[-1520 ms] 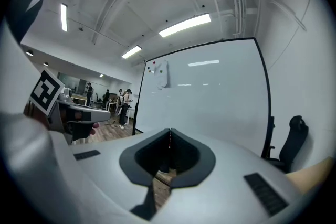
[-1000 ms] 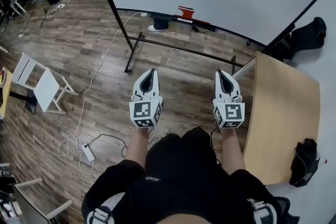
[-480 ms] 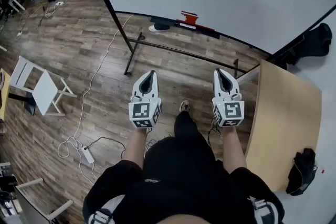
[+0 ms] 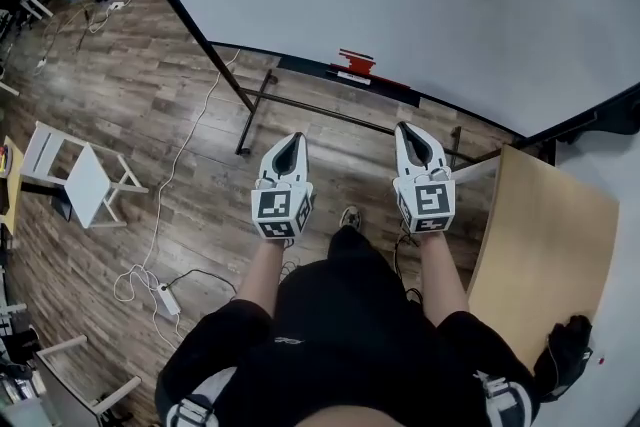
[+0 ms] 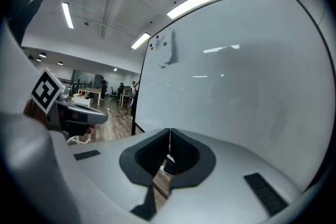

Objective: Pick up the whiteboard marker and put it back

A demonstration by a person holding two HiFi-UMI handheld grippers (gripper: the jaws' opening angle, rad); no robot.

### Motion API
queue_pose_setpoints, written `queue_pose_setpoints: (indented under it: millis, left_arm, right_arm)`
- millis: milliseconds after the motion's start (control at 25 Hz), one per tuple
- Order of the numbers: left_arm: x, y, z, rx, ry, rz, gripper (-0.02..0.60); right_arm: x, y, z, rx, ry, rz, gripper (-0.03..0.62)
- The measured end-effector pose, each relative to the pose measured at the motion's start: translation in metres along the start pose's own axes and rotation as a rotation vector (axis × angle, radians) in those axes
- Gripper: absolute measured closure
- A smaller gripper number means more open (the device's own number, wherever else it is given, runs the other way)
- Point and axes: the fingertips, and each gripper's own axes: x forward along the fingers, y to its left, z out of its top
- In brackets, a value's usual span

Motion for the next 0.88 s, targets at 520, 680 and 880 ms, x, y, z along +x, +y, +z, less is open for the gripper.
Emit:
queue_pose_setpoints:
  millis: [520, 680, 880]
  left_arm:
    - [0.086, -0.027, -0.019, -0.012, 0.095, 0.006, 0.575]
    - [0.093, -0.022, -0.022, -0.012, 0.106, 0.009, 0.575]
    - [0.11, -0.003, -0.025, -0.039, 0.122, 0.019, 0.575]
  right_arm:
    - [0.08, -0.042, -0.031, -0.107, 0.113, 0.109, 0.592]
    - [0.103, -0.03, -0.041, -0.115, 0.147, 0.146, 0.592]
    - [0.135, -0.021, -0.045, -0.19, 0.202, 0.178, 0.592]
